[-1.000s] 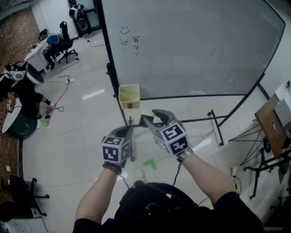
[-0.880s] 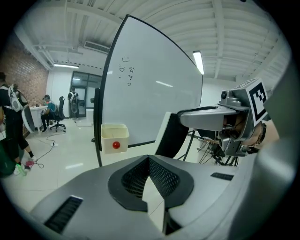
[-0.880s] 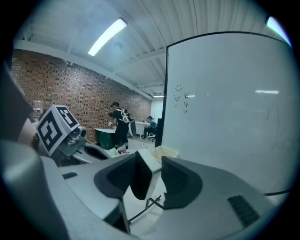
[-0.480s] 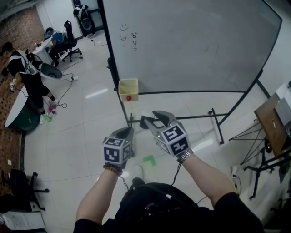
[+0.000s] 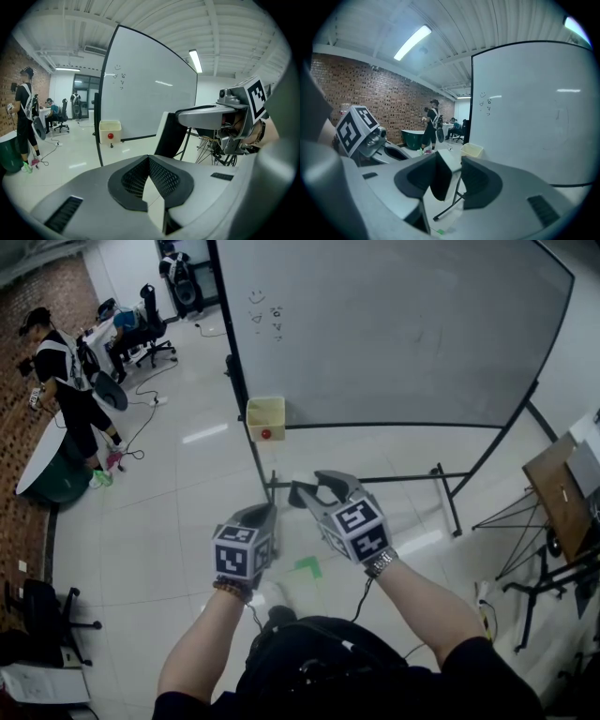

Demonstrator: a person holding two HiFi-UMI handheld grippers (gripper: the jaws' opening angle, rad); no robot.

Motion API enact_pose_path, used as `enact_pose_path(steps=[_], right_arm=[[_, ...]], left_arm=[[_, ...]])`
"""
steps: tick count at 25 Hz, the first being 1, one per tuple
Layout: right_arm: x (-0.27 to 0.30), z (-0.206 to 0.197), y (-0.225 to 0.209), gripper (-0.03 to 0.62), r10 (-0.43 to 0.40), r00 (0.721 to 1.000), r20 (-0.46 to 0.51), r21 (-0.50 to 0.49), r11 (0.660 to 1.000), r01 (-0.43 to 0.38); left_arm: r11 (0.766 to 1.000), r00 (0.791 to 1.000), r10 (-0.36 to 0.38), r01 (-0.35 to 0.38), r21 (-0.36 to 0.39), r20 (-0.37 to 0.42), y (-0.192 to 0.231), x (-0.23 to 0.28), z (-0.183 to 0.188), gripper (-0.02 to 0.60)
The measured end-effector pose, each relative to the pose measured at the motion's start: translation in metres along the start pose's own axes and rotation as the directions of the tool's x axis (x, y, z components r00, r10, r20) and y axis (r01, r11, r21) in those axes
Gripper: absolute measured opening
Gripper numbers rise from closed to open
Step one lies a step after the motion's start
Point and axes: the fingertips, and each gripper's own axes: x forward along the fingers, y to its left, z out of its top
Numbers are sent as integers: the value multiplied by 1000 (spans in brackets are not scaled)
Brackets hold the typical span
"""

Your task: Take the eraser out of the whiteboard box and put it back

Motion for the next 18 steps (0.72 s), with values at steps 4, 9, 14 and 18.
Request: enact_pose_path(steps=[4, 9, 14, 18], right_arm=[[-9, -1, 8, 193, 2, 1000, 0, -2, 1000, -2], [-16, 5, 20, 193, 2, 1000, 18, 3, 1000, -2], [-18, 5, 34, 193, -2, 1000, 11, 5, 1000, 2], [-15, 7, 45, 192, -11, 1000, 5, 10, 1000, 11]], left_arm=[[1000, 1000, -1, 1, -3, 2, -7, -12, -2, 0], [1000, 1000, 3, -3, -2, 7, -7, -26, -5, 0], [1000, 1000, -1, 1, -2, 18, -2, -38, -7, 0], [1000, 1000, -15, 15, -1, 16, 5, -46, -9, 0]])
